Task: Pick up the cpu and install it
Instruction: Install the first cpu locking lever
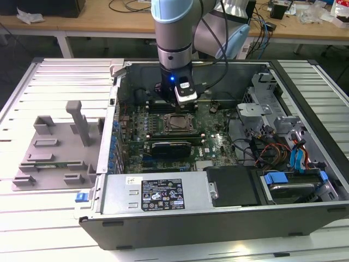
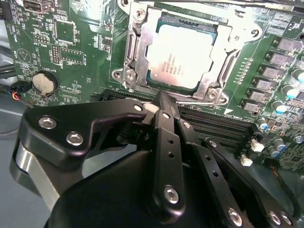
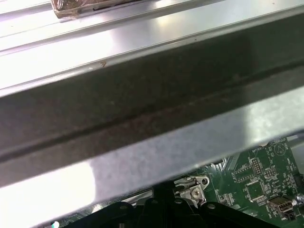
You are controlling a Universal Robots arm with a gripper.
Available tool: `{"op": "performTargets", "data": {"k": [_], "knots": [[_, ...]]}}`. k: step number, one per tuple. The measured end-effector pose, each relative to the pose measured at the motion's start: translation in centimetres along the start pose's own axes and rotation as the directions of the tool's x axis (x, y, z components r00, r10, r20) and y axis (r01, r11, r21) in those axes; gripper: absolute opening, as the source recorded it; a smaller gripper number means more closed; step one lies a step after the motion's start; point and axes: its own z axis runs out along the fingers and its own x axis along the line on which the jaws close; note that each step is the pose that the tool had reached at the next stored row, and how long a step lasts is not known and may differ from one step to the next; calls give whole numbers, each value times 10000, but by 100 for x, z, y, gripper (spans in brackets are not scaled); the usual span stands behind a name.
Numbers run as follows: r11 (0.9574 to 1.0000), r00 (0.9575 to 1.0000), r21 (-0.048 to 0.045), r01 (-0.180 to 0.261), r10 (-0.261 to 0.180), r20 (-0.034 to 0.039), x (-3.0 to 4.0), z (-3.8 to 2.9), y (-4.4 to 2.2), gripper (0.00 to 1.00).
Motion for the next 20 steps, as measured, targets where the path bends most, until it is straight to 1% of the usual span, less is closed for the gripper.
{"op": "performTargets", "data": {"k": [5, 9, 12, 13, 14, 20], "knots": [[10000, 10000, 24, 2, -2, 8, 2, -30, 18, 11], [10000, 10000, 72, 10, -10, 26, 9, -62, 59, 11], [10000, 10000, 88, 11, -11, 30, 15, -67, 78, 11], [9999, 10000, 100, 13, -13, 34, 25, -65, 106, 11], [9999, 10000, 102, 13, -13, 35, 28, -64, 115, 11], [9999, 10000, 100, 14, -14, 52, 30, -54, 117, 11]]}}
